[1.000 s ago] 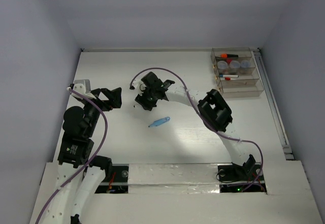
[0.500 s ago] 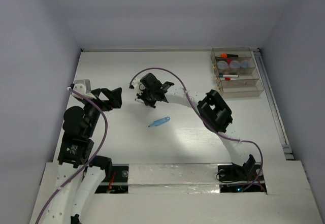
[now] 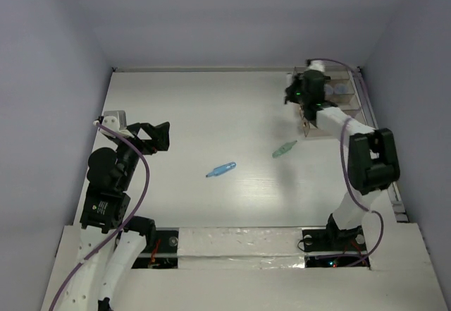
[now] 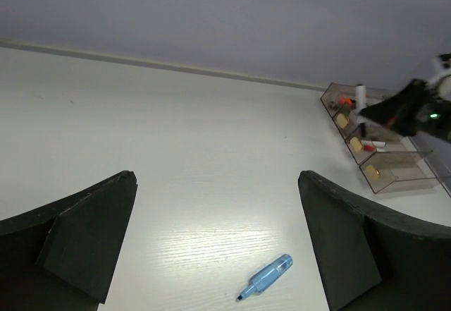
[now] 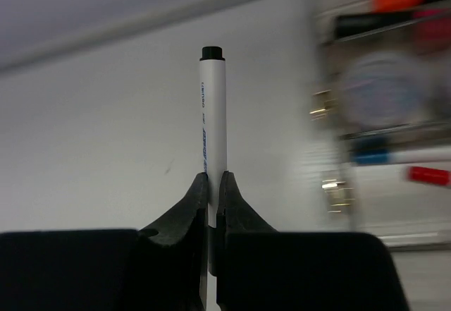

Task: Sort the stationery into containers
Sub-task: Pick up the pen from the center of the board, then place the pen in the storage box.

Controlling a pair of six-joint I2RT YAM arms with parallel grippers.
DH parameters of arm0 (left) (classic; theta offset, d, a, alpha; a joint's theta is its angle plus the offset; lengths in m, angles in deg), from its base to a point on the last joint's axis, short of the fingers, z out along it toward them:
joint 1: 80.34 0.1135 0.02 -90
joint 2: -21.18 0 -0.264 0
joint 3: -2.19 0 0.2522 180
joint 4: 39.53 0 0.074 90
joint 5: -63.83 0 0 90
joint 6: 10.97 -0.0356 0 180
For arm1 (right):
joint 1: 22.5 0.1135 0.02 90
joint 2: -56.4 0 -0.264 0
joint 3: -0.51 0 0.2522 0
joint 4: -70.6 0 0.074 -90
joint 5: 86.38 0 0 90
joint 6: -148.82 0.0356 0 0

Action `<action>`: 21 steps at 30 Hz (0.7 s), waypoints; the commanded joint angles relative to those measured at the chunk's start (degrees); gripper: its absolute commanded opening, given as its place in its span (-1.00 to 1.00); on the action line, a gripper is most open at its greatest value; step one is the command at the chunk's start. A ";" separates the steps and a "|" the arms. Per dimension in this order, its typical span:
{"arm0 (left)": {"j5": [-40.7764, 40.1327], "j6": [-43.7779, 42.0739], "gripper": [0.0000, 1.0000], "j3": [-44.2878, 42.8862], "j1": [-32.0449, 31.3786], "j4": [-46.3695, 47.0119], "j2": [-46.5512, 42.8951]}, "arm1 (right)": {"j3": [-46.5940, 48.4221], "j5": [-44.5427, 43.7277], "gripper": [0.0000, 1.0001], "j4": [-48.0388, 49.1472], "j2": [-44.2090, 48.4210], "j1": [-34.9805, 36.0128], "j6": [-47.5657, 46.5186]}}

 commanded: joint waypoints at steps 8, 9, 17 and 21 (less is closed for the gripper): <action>1.25 0.00 0.98 0.44 0.21 2.67 0.14 | -15.62 -5.77 -1.00 16.97 8.47 -21.02 31.48; 1.25 0.00 0.98 0.44 0.21 2.67 0.22 | -15.89 -7.18 -1.00 16.18 8.73 -21.02 32.44; 0.99 -0.08 0.98 0.35 0.21 2.58 0.14 | -17.38 -6.15 -1.00 17.31 6.01 -25.14 43.69; 0.90 -0.08 0.98 0.44 0.21 2.50 0.14 | -19.31 -3.33 -1.00 22.39 5.83 -25.85 44.94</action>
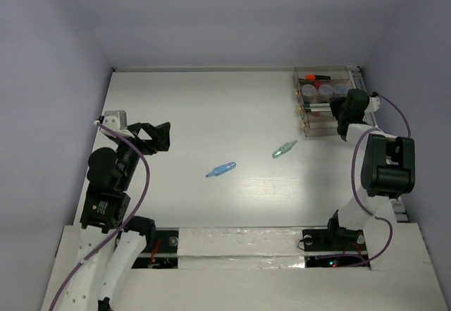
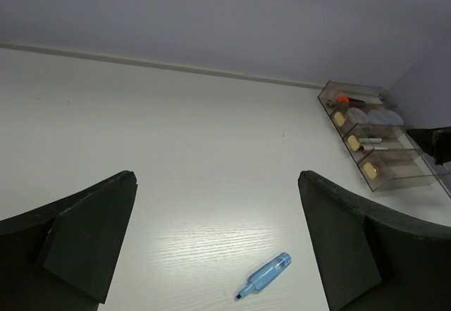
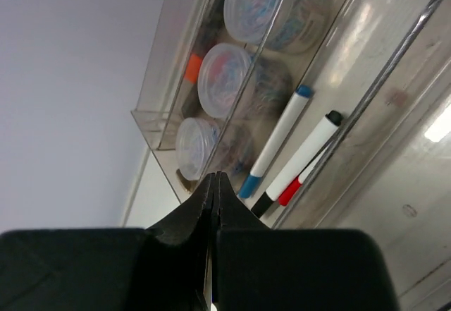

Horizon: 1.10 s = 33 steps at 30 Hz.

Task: Sort the stationery into containers
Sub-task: Place the pen in the storage box, then move the pen to the center of the board.

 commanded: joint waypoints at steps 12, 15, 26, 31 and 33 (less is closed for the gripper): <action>2.97 0.09 0.98 0.61 0.21 3.37 1.10 | -1.53 16.94 -0.46 -9.27 15.72 14.12 -25.56; 3.32 0.09 0.98 0.70 0.21 3.46 0.75 | -1.61 13.86 0.10 -17.72 17.65 20.63 -29.61; 3.67 0.09 0.98 0.70 -0.84 3.46 -0.13 | -9.87 6.83 0.58 -31.21 19.95 25.13 -34.54; 3.59 0.09 0.98 0.70 -0.84 3.46 -0.04 | -11.37 7.61 0.59 -30.06 16.53 27.31 -34.10; 3.59 0.00 0.98 0.70 -0.84 3.46 0.14 | -10.67 7.27 0.59 -29.98 14.42 28.19 -34.10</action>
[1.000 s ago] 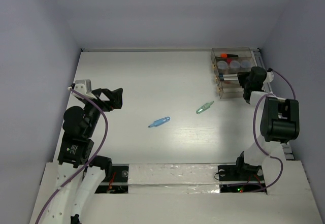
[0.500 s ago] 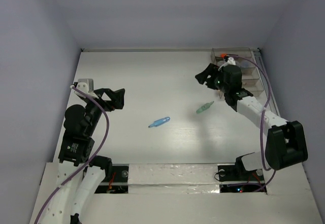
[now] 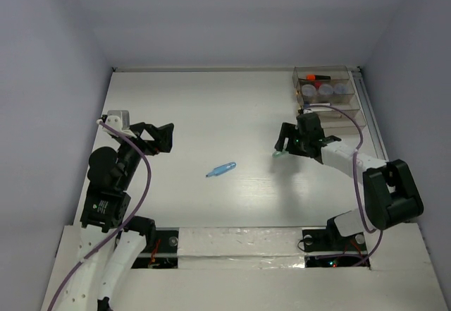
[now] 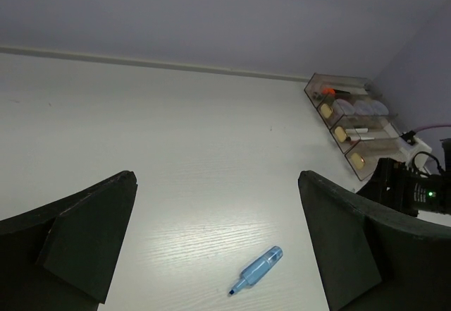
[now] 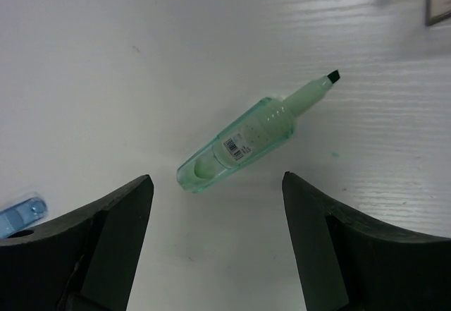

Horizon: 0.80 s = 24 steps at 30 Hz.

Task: Sort the stationery into containers
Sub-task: Move the pen to the center of the board.

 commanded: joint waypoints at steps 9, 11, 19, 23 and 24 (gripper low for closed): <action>0.61 0.00 0.98 0.70 -0.30 2.91 -0.06 | 6.25 -6.02 0.46 0.28 -10.90 5.87 -3.33; 0.70 0.00 0.98 0.70 -0.30 2.92 0.03 | 8.98 -6.90 0.44 -0.34 -13.88 7.20 -6.31; 0.44 0.00 0.98 0.70 -0.30 2.83 0.20 | 18.21 -10.34 0.45 -4.56 -21.98 14.49 -16.17; 0.44 0.00 0.98 0.70 -0.30 2.74 0.56 | 18.22 -13.49 0.50 -5.44 -21.02 15.55 -15.65; 0.52 0.09 0.98 0.70 -0.30 2.91 0.64 | 17.43 -14.54 0.51 -5.87 -19.97 16.25 -14.95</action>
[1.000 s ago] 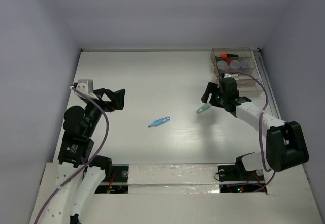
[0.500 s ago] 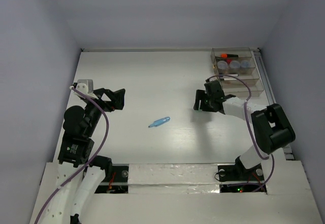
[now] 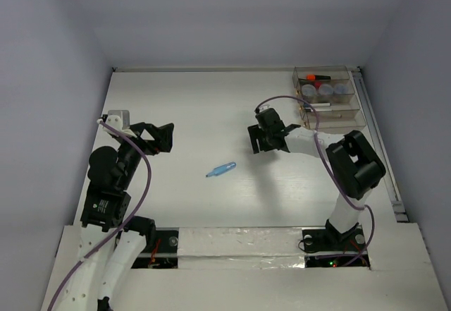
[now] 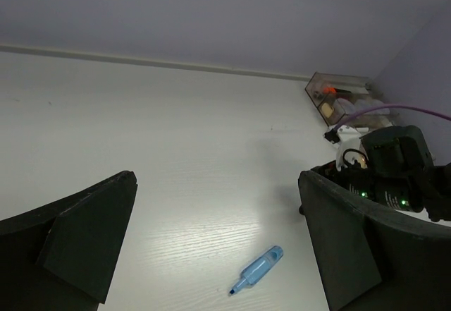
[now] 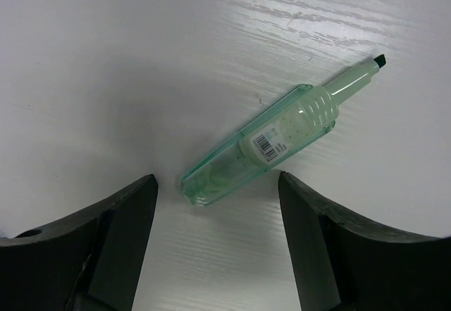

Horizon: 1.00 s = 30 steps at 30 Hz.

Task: Sort the stationery into containers
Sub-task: Move the pen to the center of the board, then pick up the pen from the center of the board.

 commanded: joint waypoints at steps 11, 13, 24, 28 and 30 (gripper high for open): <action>0.88 0.27 0.98 0.77 -0.30 3.00 0.80 | -4.19 -10.86 0.23 -1.63 1.37 3.72 11.47; 0.96 0.35 0.98 0.77 -0.30 3.00 0.80 | -4.72 -12.10 0.23 -0.24 1.82 3.72 12.36; 1.14 0.27 0.98 0.77 -0.30 3.00 1.32 | -5.16 -16.24 -0.11 4.61 -0.91 3.72 18.77; 1.32 0.27 0.98 0.77 -0.30 3.09 1.41 | -6.21 -17.03 -0.27 4.61 -0.73 3.72 19.04; 1.40 0.27 0.98 0.77 -0.30 3.09 1.41 | -7.35 -17.82 -0.27 4.35 -0.12 3.72 18.95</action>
